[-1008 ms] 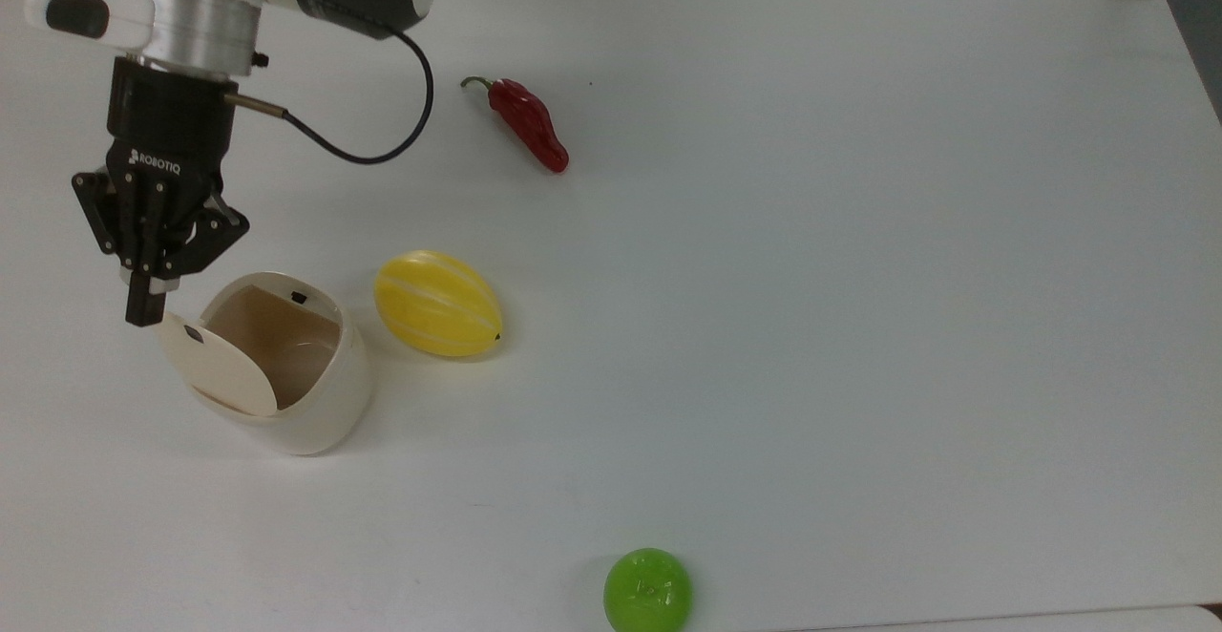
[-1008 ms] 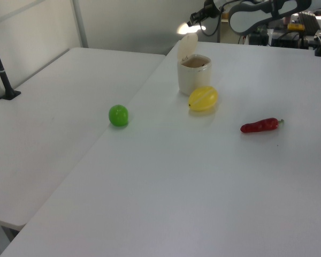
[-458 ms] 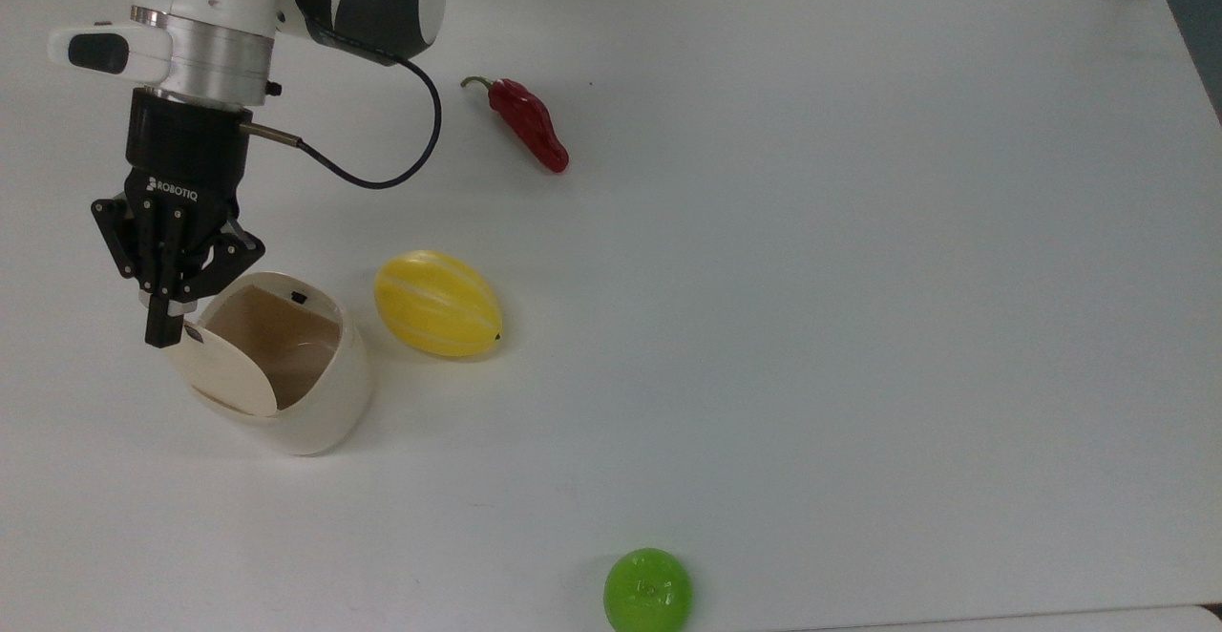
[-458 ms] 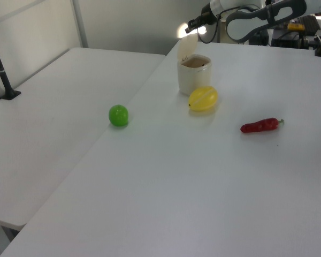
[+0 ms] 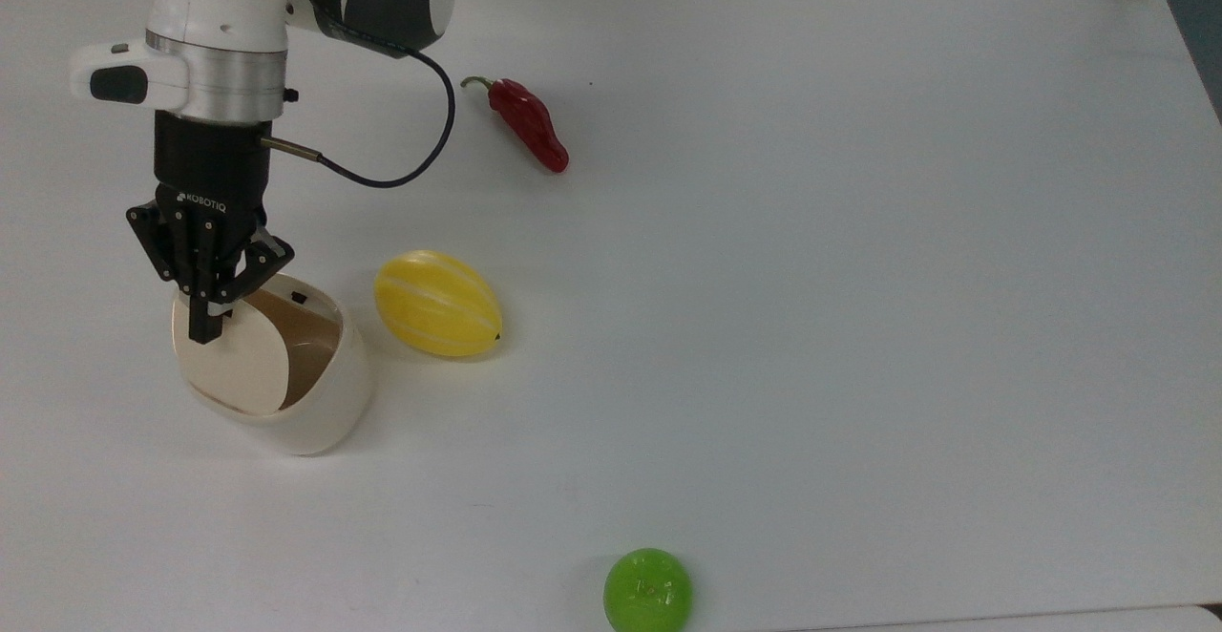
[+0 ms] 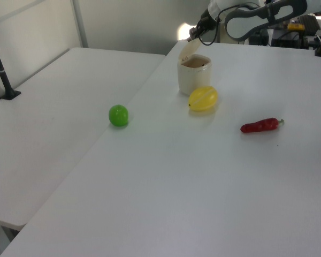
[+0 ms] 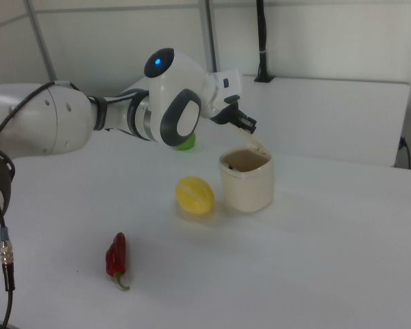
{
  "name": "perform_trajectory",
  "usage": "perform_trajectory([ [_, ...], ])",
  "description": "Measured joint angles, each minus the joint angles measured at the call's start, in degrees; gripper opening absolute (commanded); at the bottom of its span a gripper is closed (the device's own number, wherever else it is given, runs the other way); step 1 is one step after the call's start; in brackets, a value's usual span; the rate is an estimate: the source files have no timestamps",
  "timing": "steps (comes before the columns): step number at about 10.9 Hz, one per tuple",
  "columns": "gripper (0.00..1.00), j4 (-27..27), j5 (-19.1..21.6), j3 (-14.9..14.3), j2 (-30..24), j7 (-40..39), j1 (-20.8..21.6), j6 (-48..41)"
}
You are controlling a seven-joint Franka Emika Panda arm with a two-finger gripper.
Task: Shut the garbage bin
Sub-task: 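Lower the gripper against the raised lid and push it over, then press the lid down onto the bin rim with the gripper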
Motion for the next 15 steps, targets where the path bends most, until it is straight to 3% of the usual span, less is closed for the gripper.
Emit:
perform_trajectory([
  [5,0.00,0.2,0.0,0.2,-1.7,0.0,1.3,-15.4],
  [15,0.00,-0.4,0.0,0.2,-0.6,0.0,1.3,-18.0],
])
